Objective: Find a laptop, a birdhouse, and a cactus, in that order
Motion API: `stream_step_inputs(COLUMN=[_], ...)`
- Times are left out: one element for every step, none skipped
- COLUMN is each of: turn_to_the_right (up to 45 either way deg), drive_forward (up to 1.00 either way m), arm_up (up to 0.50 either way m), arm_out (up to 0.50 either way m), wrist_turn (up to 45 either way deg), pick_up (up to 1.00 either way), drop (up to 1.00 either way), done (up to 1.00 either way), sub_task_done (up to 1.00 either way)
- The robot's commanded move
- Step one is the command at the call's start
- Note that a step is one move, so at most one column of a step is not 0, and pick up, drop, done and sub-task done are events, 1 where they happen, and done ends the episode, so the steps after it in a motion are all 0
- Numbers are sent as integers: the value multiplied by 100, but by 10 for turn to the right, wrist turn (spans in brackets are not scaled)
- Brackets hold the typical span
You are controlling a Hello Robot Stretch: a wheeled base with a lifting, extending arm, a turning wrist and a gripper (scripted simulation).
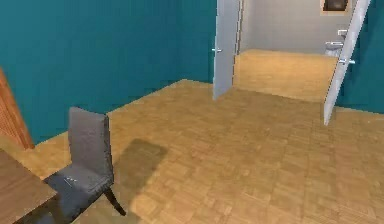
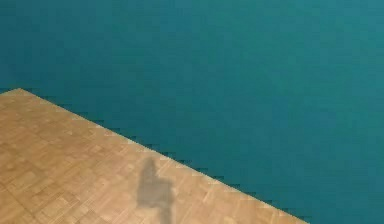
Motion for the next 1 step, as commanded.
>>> stream_step_inputs(turn_to_the_right=[0], drive_forward=[100], arm_up=[0], arm_out=[0], wrist_turn=[0], pick_up=[0], drop=[0], done=[0], sub_task_done=[0])
